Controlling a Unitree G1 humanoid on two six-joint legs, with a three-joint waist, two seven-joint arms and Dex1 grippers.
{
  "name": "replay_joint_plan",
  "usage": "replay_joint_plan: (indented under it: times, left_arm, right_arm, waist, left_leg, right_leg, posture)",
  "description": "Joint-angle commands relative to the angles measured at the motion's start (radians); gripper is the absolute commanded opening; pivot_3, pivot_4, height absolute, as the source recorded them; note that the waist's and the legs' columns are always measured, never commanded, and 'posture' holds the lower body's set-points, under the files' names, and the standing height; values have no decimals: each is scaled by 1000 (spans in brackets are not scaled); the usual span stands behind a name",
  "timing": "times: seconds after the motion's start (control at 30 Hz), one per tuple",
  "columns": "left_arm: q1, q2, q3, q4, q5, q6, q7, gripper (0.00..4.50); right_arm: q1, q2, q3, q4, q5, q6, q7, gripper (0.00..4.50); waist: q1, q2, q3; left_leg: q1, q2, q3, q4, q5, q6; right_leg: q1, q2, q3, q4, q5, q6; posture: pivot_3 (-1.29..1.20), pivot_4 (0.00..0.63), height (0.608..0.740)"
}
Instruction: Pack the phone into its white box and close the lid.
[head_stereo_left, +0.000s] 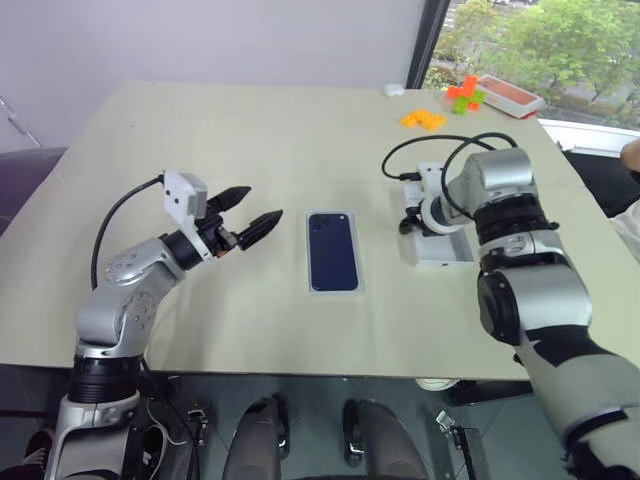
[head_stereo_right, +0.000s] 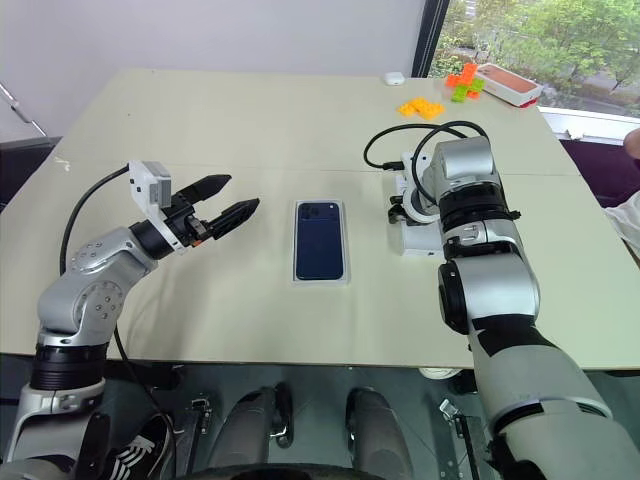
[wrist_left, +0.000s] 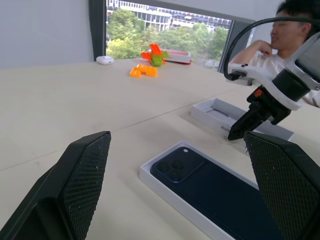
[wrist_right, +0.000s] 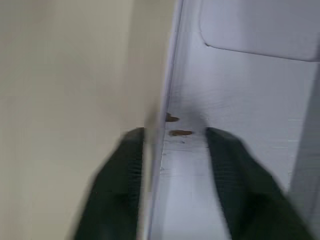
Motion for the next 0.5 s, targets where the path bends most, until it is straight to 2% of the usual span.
replay_joint_plan:
  times: [0.03,0.07,0.2,0.5]
  left_arm:
    - [-7,2,17,-34,2,-5,2,4500]
    - [-8,3,18,-34,2,-5,2,4500]
    - [-14,5,19,-25,2,1,5,4500]
    - [-19,6,20,-11,6,-3,1,4500]
  right_arm:
    - [7,1,-6,-23,-7,-5,-8,223]
    - [8,1,-6,-24,-7,-5,-10,102]
    - [12,6,-17,-33,-6,6,-28,102]
    - [-17,7,-151,-83,44,-26,-57,102]
  waist:
    - [0,0,0]
    - [0,0,0]
    - [1,0,0]
    - [0,0,0]
  left_leg:
    - [0,0,0,0,0,0]
    - [1,0,0,0,0,0]
    - [2,0,0,1,0,0]
    - [2,0,-2,1,0,0]
  right_leg:
    - [0,0,0,0,0,0]
    - [1,0,0,0,0,0]
    - [3,0,0,0,0,0]
    - [3,0,0,0,0,0]
  posture:
    - [0,150,740]
    - [0,150,740]
    - [0,150,740]
    - [0,150,740]
